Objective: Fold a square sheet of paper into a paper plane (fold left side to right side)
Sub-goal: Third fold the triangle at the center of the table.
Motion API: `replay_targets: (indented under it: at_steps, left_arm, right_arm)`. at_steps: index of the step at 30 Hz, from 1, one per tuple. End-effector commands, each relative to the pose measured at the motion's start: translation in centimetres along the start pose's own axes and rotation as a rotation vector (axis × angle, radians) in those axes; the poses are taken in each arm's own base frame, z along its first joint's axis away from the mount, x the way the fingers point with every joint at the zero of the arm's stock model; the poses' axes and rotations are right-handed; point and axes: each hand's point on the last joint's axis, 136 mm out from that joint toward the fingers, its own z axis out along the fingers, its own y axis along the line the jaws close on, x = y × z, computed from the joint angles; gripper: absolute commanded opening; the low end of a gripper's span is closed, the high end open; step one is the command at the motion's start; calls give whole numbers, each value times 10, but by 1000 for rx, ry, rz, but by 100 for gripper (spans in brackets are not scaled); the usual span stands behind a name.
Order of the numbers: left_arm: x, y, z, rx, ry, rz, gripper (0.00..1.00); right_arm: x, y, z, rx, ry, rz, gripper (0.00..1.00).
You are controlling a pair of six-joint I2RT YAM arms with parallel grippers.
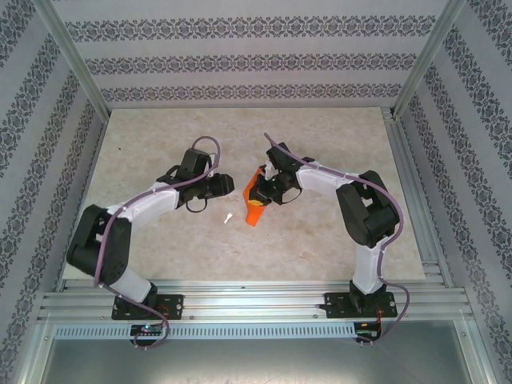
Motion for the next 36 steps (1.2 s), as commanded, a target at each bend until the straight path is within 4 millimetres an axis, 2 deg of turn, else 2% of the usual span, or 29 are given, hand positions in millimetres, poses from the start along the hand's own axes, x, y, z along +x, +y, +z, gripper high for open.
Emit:
replay_targets:
  at_steps: [1,3,8,14,16,25,29,36]
  left_arm:
    - [-27,-34,23,178,42,-69,34]
    - [-34,-42,42,220,85,-84,32]
    - [-51,-46,80,251,127,-126,29]
    - [-59,-52,107,276,156,-148,28]
    - [-61,-54,110,283,157,-150,27]
    - [-64,-54,87,222,124,-107,28]
    - [-65,-50,75,180,98,-91,29]
    - [-73,-38,57,104,52,-84,31]
  right_arm:
    - [-1,4,-4,-19,16,-82,8]
    - [-1,3,-5,-11,17,-94,9]
    - [-1,1,-10,11,11,-121,9]
    - [0,2,-7,9,25,-135,8]
    - [1,6,-8,11,33,-156,8]
    - [20,13,-6,77,148,-302,8]
    - [29,8,-2,126,195,-345,8]
    - [31,6,-3,150,214,-373,9]
